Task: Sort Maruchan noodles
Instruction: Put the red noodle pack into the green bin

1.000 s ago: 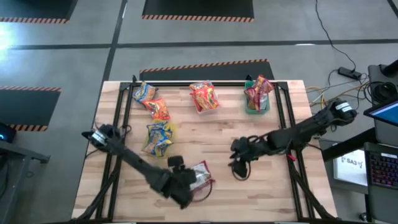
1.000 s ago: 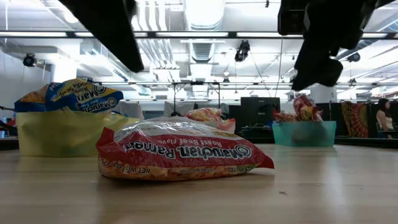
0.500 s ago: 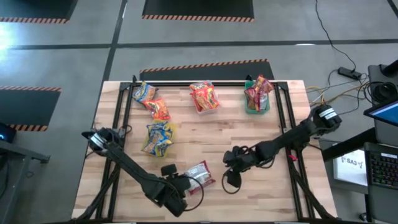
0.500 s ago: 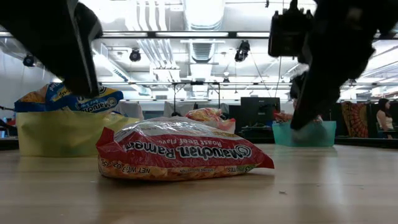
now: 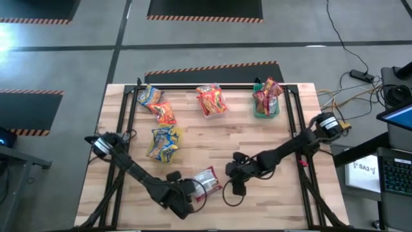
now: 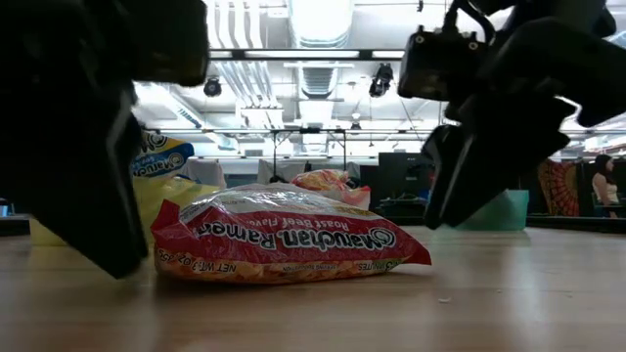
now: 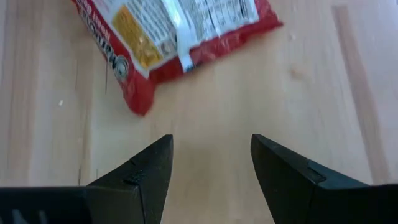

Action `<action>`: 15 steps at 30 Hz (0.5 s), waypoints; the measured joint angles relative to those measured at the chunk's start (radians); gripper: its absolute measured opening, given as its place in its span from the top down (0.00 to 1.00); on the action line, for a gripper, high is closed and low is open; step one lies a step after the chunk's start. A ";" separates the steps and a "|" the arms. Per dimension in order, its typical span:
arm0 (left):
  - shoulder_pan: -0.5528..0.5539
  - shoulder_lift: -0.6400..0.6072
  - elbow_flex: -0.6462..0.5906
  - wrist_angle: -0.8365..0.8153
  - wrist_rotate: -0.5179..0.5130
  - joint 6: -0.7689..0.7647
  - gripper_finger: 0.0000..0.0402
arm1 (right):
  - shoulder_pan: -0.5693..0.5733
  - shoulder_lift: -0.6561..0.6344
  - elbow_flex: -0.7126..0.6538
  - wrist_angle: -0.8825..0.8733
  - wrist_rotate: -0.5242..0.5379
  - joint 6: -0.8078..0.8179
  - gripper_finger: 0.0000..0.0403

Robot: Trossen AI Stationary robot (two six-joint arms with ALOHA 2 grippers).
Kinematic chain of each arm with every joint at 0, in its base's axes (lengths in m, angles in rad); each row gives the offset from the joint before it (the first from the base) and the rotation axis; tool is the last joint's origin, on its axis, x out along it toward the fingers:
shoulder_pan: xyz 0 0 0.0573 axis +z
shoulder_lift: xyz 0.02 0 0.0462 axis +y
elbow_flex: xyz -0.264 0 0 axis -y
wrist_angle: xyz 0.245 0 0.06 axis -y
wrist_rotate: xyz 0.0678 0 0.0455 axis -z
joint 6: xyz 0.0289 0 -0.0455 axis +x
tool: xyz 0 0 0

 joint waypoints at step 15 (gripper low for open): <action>0.099 0.000 -0.046 0.204 -0.103 0.161 0.59 | 0.000 -0.007 0.046 -0.207 0.052 -0.008 0.49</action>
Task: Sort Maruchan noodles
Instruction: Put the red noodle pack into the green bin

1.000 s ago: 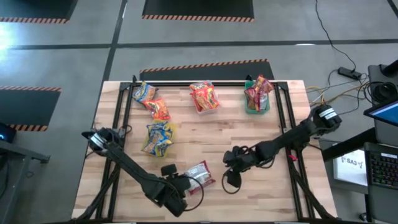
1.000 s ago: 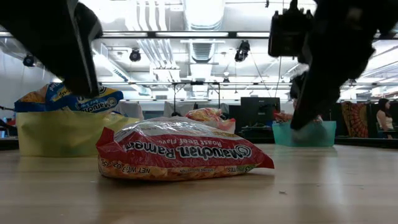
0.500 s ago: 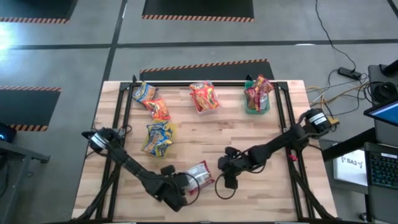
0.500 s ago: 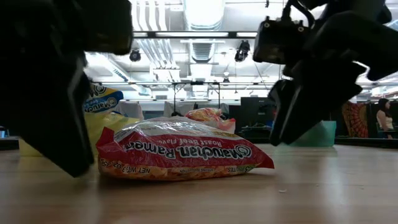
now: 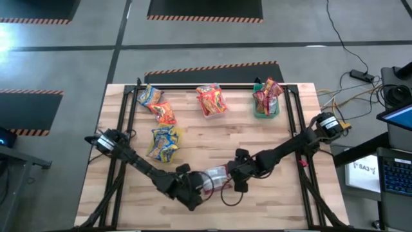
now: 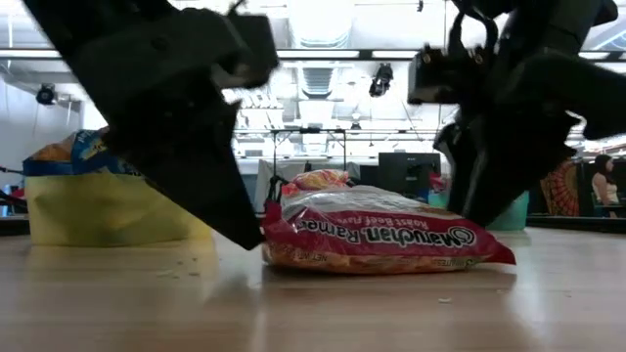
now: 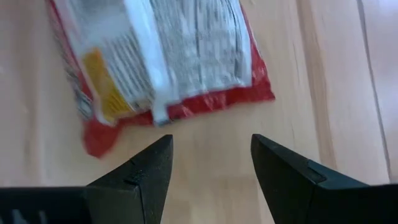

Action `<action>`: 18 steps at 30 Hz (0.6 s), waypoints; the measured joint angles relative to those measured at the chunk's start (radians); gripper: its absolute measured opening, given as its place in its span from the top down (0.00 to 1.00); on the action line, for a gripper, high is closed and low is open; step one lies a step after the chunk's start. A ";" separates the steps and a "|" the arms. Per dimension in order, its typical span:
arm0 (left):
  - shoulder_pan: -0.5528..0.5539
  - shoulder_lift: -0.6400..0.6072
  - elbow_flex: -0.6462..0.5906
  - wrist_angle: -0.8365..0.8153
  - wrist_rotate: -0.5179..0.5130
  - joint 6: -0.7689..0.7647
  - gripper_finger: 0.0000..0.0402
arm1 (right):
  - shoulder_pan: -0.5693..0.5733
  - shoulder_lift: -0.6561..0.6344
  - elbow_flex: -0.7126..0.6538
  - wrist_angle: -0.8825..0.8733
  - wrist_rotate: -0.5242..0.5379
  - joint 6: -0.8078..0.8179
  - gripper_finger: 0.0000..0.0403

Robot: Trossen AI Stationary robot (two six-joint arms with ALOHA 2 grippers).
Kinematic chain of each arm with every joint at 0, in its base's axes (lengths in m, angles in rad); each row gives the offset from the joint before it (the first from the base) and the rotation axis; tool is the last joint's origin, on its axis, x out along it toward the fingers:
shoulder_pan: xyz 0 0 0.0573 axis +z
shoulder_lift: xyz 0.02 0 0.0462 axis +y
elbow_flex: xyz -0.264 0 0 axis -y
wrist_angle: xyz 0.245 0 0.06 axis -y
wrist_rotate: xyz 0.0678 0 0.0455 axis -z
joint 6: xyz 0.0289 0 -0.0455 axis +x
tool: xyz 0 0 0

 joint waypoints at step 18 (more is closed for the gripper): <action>0.133 0.000 -0.001 0.194 0.029 0.264 0.59 | 0.043 0.002 -0.001 -0.049 -0.041 0.064 0.49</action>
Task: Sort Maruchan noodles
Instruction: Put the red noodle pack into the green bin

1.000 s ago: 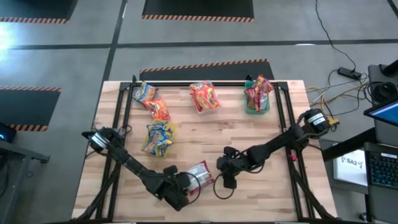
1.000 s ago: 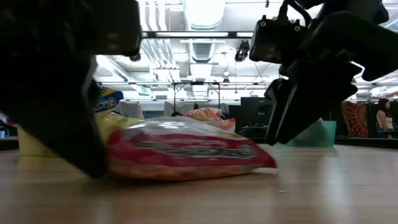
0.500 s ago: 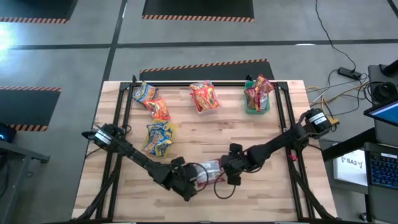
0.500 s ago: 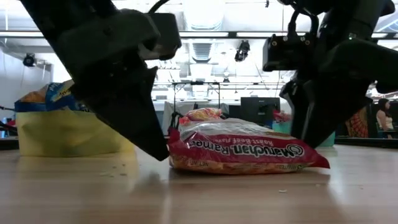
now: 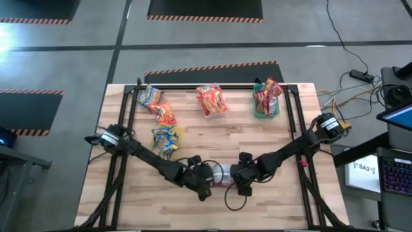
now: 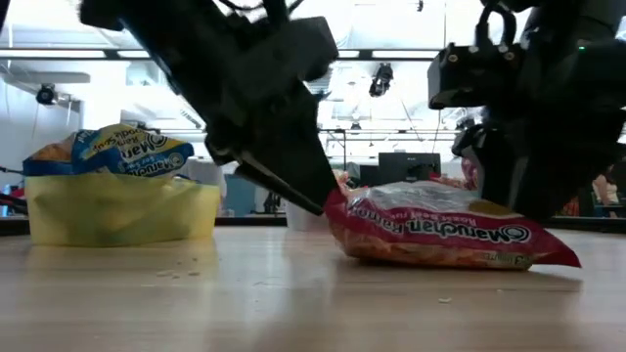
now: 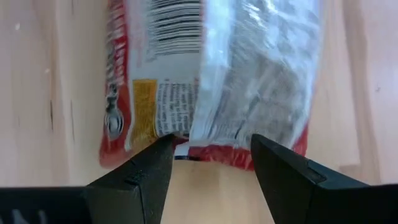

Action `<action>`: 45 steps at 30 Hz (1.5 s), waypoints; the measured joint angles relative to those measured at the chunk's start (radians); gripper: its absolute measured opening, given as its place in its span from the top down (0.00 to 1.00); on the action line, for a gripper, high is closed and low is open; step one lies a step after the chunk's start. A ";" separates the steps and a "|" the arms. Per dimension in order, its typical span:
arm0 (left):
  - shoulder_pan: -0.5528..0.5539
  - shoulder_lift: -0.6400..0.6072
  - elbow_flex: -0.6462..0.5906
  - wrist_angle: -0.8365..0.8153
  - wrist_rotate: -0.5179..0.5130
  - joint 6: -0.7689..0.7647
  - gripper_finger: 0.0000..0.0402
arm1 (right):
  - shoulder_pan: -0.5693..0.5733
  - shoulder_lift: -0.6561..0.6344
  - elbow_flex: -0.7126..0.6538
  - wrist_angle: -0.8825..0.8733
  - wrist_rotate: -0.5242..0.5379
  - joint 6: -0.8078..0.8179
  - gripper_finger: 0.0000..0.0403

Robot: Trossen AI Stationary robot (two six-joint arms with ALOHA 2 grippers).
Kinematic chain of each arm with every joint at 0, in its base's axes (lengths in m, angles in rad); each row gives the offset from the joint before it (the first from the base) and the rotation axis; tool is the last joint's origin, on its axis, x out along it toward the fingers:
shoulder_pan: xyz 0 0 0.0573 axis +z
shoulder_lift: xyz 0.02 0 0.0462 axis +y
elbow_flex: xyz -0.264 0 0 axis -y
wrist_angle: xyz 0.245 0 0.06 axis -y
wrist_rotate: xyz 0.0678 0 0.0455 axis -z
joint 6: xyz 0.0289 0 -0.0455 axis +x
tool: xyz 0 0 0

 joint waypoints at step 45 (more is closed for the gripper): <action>0.012 0.030 0.002 0.223 0.157 0.059 0.59 | -0.386 -0.237 -0.245 0.340 -0.412 0.061 0.49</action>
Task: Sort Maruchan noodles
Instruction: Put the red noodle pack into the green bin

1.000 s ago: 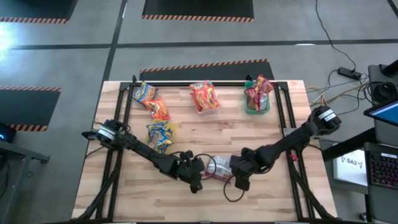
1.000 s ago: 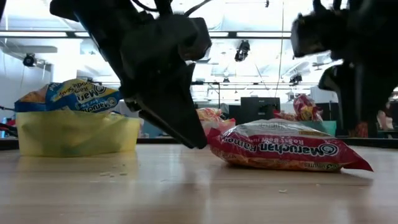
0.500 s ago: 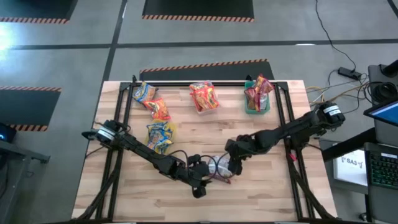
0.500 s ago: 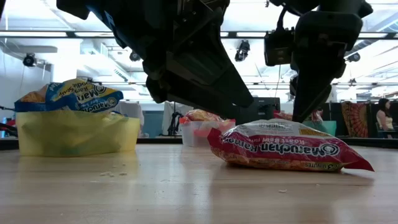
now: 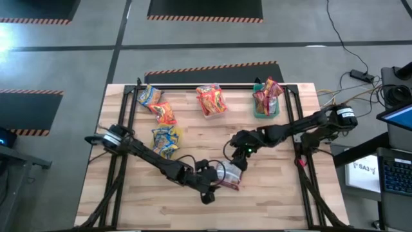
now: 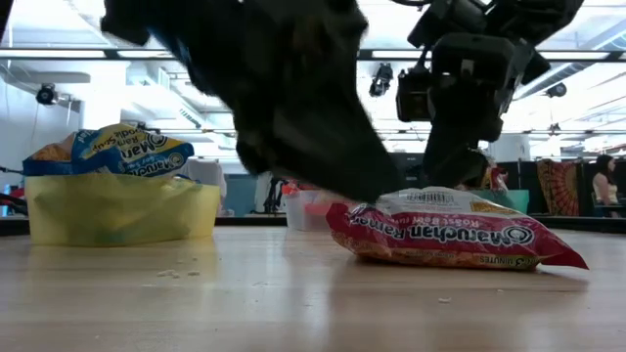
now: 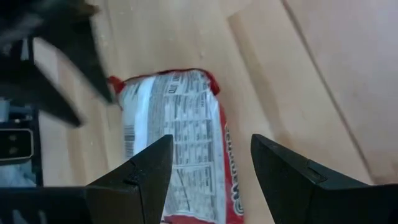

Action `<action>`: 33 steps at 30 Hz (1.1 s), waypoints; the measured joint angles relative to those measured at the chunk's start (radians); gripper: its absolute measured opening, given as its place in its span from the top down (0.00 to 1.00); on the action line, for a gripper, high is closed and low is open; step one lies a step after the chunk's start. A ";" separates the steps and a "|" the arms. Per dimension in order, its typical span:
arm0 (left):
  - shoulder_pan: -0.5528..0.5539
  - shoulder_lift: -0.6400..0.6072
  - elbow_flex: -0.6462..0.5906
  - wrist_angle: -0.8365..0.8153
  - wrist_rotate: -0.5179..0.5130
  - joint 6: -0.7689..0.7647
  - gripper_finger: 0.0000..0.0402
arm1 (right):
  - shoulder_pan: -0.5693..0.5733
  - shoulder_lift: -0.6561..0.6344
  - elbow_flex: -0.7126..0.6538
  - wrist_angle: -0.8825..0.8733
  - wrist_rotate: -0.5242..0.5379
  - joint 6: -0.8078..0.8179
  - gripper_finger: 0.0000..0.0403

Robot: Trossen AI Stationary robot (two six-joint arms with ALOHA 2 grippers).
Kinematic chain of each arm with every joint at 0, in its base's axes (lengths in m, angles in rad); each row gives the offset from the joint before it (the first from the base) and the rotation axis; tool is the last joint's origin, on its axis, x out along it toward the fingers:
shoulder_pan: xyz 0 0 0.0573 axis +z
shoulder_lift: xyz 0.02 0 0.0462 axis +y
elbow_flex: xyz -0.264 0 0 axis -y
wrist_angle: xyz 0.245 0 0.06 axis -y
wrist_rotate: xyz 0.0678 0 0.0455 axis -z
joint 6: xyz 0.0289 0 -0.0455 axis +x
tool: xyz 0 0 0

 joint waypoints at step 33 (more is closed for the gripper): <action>0.088 0.132 0.000 0.142 0.064 0.014 0.59 | 0.016 0.079 -0.143 0.340 -0.263 0.220 0.49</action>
